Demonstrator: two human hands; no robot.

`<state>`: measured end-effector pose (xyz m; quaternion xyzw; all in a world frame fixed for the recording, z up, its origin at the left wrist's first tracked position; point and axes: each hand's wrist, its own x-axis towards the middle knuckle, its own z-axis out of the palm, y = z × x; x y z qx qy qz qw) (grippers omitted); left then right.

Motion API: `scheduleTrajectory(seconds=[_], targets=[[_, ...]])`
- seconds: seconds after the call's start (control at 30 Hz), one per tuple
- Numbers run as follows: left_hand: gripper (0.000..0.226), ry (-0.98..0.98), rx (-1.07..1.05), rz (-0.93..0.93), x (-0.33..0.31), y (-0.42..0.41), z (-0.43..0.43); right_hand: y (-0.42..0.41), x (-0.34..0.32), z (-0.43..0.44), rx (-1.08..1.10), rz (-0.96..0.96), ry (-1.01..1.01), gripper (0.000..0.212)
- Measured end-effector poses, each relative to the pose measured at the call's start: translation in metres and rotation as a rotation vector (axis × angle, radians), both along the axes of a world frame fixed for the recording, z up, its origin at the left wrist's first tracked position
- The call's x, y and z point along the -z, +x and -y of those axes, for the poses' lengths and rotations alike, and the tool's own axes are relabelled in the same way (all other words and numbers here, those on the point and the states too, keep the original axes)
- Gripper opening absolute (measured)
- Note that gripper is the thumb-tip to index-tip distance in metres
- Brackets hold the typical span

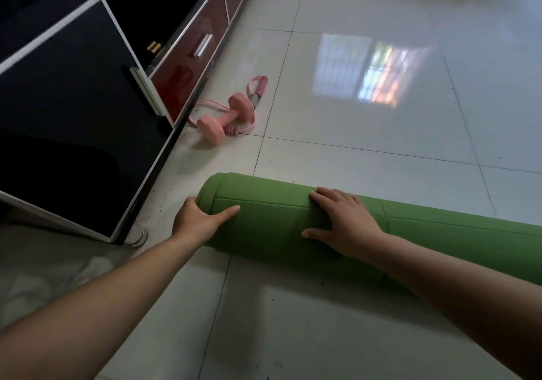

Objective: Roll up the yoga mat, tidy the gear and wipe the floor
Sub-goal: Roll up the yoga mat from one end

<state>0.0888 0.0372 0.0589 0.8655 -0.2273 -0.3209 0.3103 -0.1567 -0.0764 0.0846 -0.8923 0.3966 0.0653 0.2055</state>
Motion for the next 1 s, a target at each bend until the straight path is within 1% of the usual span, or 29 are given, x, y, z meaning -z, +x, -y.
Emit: scheduleTrajectory(seconds=[0.17,0.3,0.4,0.47,0.57,0.7,0.83,0.9,1.0], targets=[[0.072,-0.194,0.01,-0.013,-0.02,-0.001,0.004,-0.007,-0.021,0.002,0.02,0.046,0.023,0.084],[0.063,-0.346,0.069,0.027,-0.073,-0.015,0.027,-0.015,-0.06,0.015,0.032,0.099,0.026,0.085],[0.067,-0.42,0.128,0.016,-0.121,-0.033,0.041,-0.02,-0.107,0.025,0.052,0.131,0.066,0.082],[0.071,-0.408,0.189,-0.025,-0.158,-0.049,0.043,-0.022,-0.147,0.03,0.052,0.122,0.114,0.077],[0.078,-0.352,0.28,0.0,-0.213,-0.075,0.04,-0.025,-0.215,0.034,0.04,0.128,0.146,0.075],[0.08,-0.343,0.385,0.111,-0.295,-0.109,0.032,-0.038,-0.305,0.03,0.062,0.193,0.159,0.074],[0.071,-0.313,0.441,0.243,-0.377,-0.137,0.012,-0.054,-0.385,0.013,0.081,0.331,0.175,0.071],[0.067,-0.3,0.498,0.321,-0.408,-0.146,-0.002,-0.059,-0.421,0.006,0.018,0.361,0.145,0.076],[0.071,-0.285,0.586,0.471,-0.439,-0.153,-0.025,-0.056,-0.463,0.001,-0.233,0.313,0.08,0.085]])
